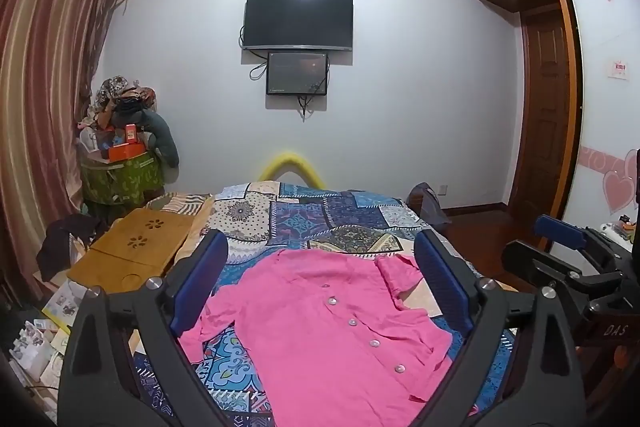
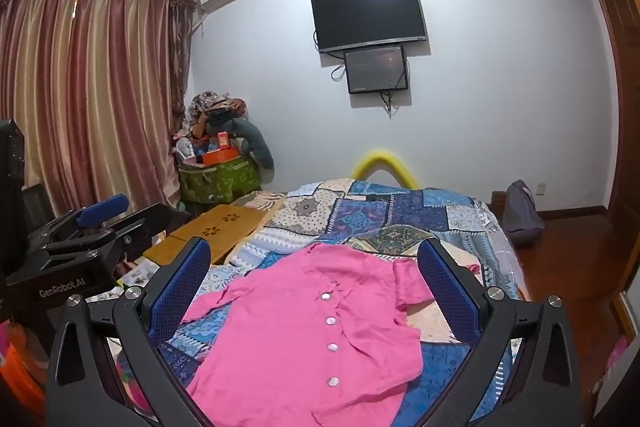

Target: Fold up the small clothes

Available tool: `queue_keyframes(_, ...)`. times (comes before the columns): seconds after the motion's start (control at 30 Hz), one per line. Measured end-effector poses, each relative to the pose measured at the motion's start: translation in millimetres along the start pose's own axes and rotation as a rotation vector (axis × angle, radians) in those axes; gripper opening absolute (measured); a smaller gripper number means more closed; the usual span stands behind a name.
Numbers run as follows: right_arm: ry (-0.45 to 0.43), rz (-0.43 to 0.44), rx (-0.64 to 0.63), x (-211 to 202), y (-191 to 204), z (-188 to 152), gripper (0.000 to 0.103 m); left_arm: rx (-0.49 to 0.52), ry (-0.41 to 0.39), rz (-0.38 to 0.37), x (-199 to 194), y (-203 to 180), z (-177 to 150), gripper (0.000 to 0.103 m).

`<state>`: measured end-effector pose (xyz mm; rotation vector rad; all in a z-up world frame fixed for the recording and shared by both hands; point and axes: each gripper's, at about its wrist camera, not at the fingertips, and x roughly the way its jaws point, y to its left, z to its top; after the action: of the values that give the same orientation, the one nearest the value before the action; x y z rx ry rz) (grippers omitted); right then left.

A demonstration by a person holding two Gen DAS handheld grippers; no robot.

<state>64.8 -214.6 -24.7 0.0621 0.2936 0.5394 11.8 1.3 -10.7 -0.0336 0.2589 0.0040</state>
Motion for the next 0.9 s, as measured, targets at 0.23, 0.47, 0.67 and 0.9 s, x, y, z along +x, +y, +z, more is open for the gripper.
queue_keyframes(0.23, 0.0, -0.009, 0.001, 1.9, -4.1, 0.3, 0.103, -0.011, -0.002, -0.004, 0.3, 0.0, 2.6, 0.096)
queue_keyframes(0.47, 0.0, -0.009, 0.001, 1.6, -5.1, 1.0, 0.103, -0.007, -0.005, -0.005, -0.1, 1.4, 4.3, 0.097)
queue_keyframes(0.67, -0.003, -0.01, 0.001, 1.6, -7.9, 1.0, 0.103, -0.001, -0.017, -0.005, -1.2, 0.2, 2.9, 0.101)
queue_keyframes(0.9, -0.005, -0.018, 0.003, -0.5, -11.6, 2.8, 0.103, -0.002, -0.018, -0.007, -0.4, -0.8, 1.1, 0.101)
